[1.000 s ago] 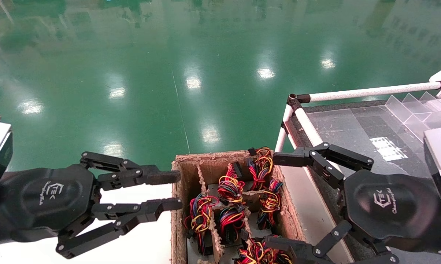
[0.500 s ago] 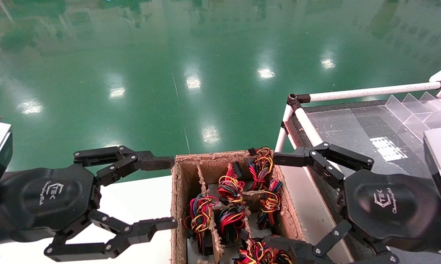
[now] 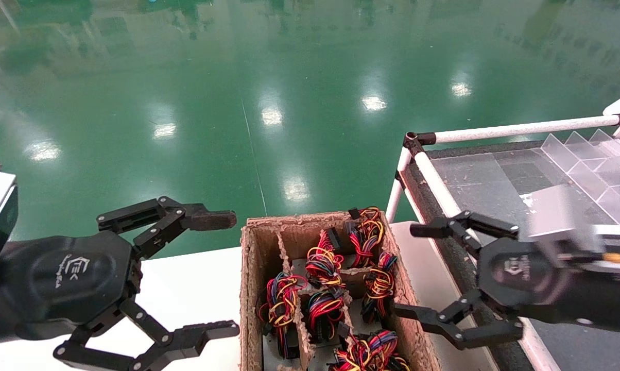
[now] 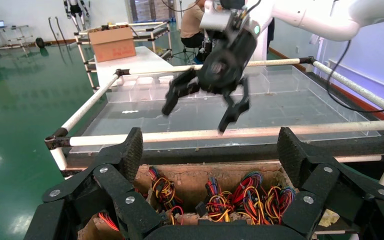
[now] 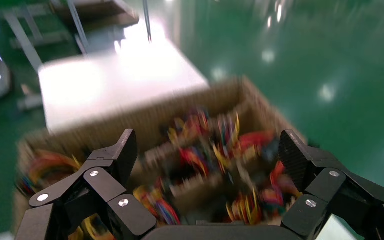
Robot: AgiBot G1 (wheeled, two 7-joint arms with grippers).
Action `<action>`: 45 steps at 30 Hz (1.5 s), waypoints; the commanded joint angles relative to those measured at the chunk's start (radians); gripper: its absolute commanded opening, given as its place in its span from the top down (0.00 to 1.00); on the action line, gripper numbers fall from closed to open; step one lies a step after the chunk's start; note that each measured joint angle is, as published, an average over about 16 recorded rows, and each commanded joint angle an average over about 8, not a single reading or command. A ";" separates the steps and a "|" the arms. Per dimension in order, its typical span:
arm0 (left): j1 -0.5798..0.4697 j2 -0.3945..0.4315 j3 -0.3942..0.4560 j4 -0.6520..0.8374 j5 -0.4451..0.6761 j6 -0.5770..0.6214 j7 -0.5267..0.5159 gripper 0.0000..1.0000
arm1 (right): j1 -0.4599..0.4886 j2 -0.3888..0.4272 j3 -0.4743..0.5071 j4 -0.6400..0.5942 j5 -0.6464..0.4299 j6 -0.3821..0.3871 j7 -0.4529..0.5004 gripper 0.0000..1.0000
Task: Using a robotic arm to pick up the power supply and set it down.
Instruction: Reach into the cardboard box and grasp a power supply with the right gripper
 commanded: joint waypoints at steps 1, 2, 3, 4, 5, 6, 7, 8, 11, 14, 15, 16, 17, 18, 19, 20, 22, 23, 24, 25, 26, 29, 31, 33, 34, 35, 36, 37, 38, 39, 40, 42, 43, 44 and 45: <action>0.000 0.000 0.000 0.000 0.000 0.000 0.000 0.00 | 0.040 -0.009 -0.029 -0.006 -0.066 -0.001 0.017 0.00; 0.000 0.000 0.000 0.000 0.000 0.000 0.000 0.00 | 0.066 -0.023 -0.046 -0.020 -0.101 -0.007 0.015 0.00; 0.000 0.000 0.000 0.000 0.000 0.000 0.000 0.00 | 0.091 -0.038 -0.062 -0.036 -0.135 -0.014 0.010 0.00; 0.000 0.000 0.000 0.000 0.000 0.000 0.000 0.00 | 0.116 -0.054 -0.078 -0.056 -0.168 -0.020 0.003 0.00; 0.000 0.000 0.000 0.000 0.000 0.000 0.000 0.00 | 0.139 -0.071 -0.092 -0.078 -0.198 -0.025 -0.007 0.00; 0.000 0.000 0.001 0.000 0.000 0.000 0.000 0.00 | 0.161 -0.087 -0.106 -0.101 -0.226 -0.030 -0.018 0.00; 0.000 0.000 0.001 0.000 0.000 0.000 0.000 0.00 | 0.182 -0.104 -0.118 -0.127 -0.252 -0.034 -0.031 0.00; 0.000 0.000 0.001 0.000 0.000 0.000 0.000 0.00 | 0.202 -0.121 -0.129 -0.154 -0.276 -0.038 -0.044 0.00; 0.000 0.000 0.001 0.000 -0.001 0.000 0.000 0.00 | 0.253 -0.169 -0.157 -0.235 -0.332 -0.042 -0.089 0.00; 0.000 0.000 0.001 0.000 -0.001 0.000 0.001 0.00 | 0.294 -0.213 -0.181 -0.309 -0.375 -0.046 -0.135 0.10; 0.000 0.000 0.001 0.000 -0.001 0.000 0.001 0.00 | 0.305 -0.227 -0.188 -0.332 -0.387 -0.047 -0.151 0.22; 0.000 -0.001 0.001 0.000 -0.001 -0.001 0.001 0.00 | 0.316 -0.240 -0.195 -0.355 -0.399 -0.049 -0.166 0.35; 0.000 -0.001 0.001 0.000 -0.001 -0.001 0.001 0.00 | 0.326 -0.253 -0.202 -0.377 -0.410 -0.052 -0.182 0.47; 0.000 -0.001 0.001 0.000 -0.001 -0.001 0.001 0.00 | 0.334 -0.265 -0.208 -0.398 -0.418 -0.054 -0.196 0.60; 0.000 -0.001 0.002 0.000 -0.001 -0.001 0.001 0.00 | 0.342 -0.276 -0.214 -0.419 -0.426 -0.057 -0.209 0.72; 0.000 -0.001 0.002 0.000 -0.001 -0.001 0.001 0.00 | 0.350 -0.286 -0.220 -0.440 -0.433 -0.060 -0.223 0.85; 0.000 -0.001 0.002 0.000 -0.001 -0.001 0.001 0.00 | 0.363 -0.304 -0.229 -0.479 -0.445 -0.064 -0.247 1.00; 0.000 -0.001 0.002 0.000 -0.001 -0.001 0.001 0.00 | 0.370 -0.312 -0.233 -0.497 -0.450 -0.065 -0.260 1.00; 0.000 -0.001 0.002 0.000 -0.001 -0.001 0.001 0.00 | 0.376 -0.320 -0.236 -0.514 -0.454 -0.067 -0.272 1.00; 0.000 -0.001 0.002 0.000 -0.001 -0.001 0.001 0.00 | 0.381 -0.327 -0.239 -0.531 -0.459 -0.068 -0.284 1.00; 0.000 -0.001 0.002 0.000 -0.001 -0.001 0.001 0.00 | 0.386 -0.334 -0.243 -0.546 -0.463 -0.069 -0.297 1.00; -0.001 -0.001 0.002 0.000 -0.002 -0.001 0.001 0.00 | 0.398 -0.355 -0.253 -0.587 -0.477 -0.068 -0.338 1.00; -0.001 -0.001 0.002 0.000 -0.002 -0.001 0.001 0.00 | 0.405 -0.367 -0.260 -0.613 -0.488 -0.065 -0.365 1.00; -0.001 -0.001 0.003 0.000 -0.002 -0.001 0.001 0.00 | 0.411 -0.378 -0.266 -0.637 -0.498 -0.058 -0.390 1.00; -0.001 -0.001 0.003 0.000 -0.002 -0.001 0.001 0.00 | 0.414 -0.383 -0.268 -0.648 -0.501 -0.056 -0.402 1.00; -0.001 -0.001 0.003 0.000 -0.002 -0.001 0.001 0.00 | 0.417 -0.387 -0.270 -0.660 -0.504 -0.054 -0.413 1.00; -0.001 -0.001 0.003 0.000 -0.002 -0.001 0.001 0.00 | 0.420 -0.391 -0.270 -0.671 -0.505 -0.052 -0.424 1.00; -0.001 -0.001 0.003 0.000 -0.002 -0.001 0.001 0.00 | 0.424 -0.394 -0.271 -0.682 -0.506 -0.052 -0.434 1.00; -0.001 -0.001 0.003 0.000 -0.002 -0.001 0.001 0.00 | 0.427 -0.397 -0.271 -0.693 -0.506 -0.053 -0.444 1.00; -0.001 -0.001 0.003 0.000 -0.002 -0.001 0.001 0.00 | 0.430 -0.399 -0.271 -0.703 -0.506 -0.056 -0.453 1.00; -0.001 -0.001 0.003 0.000 -0.002 -0.001 0.002 0.00 | 0.433 -0.401 -0.272 -0.712 -0.505 -0.060 -0.463 1.00; -0.001 -0.001 0.003 0.000 -0.002 -0.001 0.002 0.00 | 0.440 -0.404 -0.274 -0.730 -0.506 -0.068 -0.480 1.00; -0.001 -0.001 0.003 0.000 -0.002 -0.001 0.002 0.00 | 0.442 -0.406 -0.276 -0.738 -0.508 -0.072 -0.488 1.00; -0.001 -0.001 0.003 0.000 -0.002 -0.001 0.002 0.00 | 0.445 -0.407 -0.277 -0.746 -0.509 -0.075 -0.495 1.00; -0.001 -0.001 0.003 0.000 -0.002 -0.001 0.002 0.00 | 0.447 -0.409 -0.279 -0.753 -0.511 -0.077 -0.502 1.00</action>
